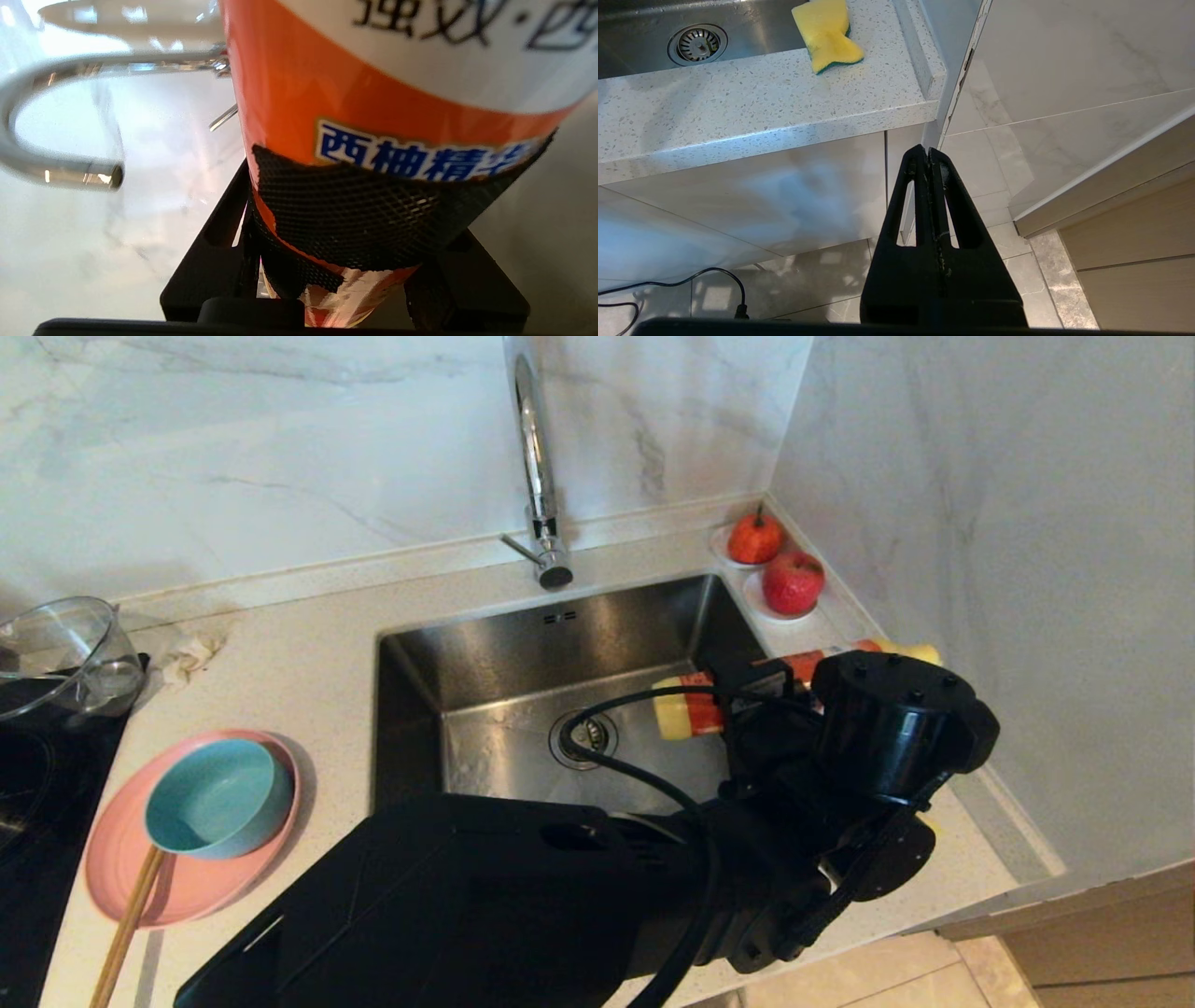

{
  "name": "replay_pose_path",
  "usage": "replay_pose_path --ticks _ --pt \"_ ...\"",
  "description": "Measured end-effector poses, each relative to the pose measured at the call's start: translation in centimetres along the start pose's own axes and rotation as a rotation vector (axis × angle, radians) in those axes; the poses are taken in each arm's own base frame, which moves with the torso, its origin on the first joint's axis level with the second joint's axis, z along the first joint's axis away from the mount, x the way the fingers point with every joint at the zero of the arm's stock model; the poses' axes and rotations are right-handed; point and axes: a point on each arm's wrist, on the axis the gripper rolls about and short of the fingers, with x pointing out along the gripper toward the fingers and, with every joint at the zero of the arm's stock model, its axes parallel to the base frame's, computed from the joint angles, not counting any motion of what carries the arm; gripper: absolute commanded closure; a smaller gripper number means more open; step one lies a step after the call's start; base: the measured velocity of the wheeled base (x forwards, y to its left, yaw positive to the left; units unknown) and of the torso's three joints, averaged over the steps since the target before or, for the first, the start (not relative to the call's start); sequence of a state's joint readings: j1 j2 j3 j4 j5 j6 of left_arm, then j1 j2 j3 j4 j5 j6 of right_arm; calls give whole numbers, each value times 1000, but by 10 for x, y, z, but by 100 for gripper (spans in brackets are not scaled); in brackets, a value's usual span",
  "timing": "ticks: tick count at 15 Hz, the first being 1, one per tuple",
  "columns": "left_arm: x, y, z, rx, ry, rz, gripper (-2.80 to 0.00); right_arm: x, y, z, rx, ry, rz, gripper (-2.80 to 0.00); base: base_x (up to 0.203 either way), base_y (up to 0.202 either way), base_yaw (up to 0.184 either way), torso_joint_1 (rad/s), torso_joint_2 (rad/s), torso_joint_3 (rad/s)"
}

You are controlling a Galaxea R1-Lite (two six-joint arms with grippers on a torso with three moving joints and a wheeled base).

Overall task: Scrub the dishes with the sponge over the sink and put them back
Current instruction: Place the dish soap on the table

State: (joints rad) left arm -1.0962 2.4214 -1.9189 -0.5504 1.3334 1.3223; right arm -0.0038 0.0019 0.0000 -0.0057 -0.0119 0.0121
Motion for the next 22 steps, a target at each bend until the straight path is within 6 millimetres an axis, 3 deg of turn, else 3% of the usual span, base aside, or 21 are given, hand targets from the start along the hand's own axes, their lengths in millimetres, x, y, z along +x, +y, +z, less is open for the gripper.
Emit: replay_pose_path --ticks 7,16,22 --pt "-4 63 -1 -352 -24 82 0 0 0 0 0 0 0 0 0 0 0 0 0 0" --pt "-21 193 -39 -714 -54 168 0 0 0 0 0 0 0 0 0 0 0 0 0 0" --pt "-28 224 -52 -790 -131 196 0 0 0 0 0 0 0 0 0 0 0 0 0 0"
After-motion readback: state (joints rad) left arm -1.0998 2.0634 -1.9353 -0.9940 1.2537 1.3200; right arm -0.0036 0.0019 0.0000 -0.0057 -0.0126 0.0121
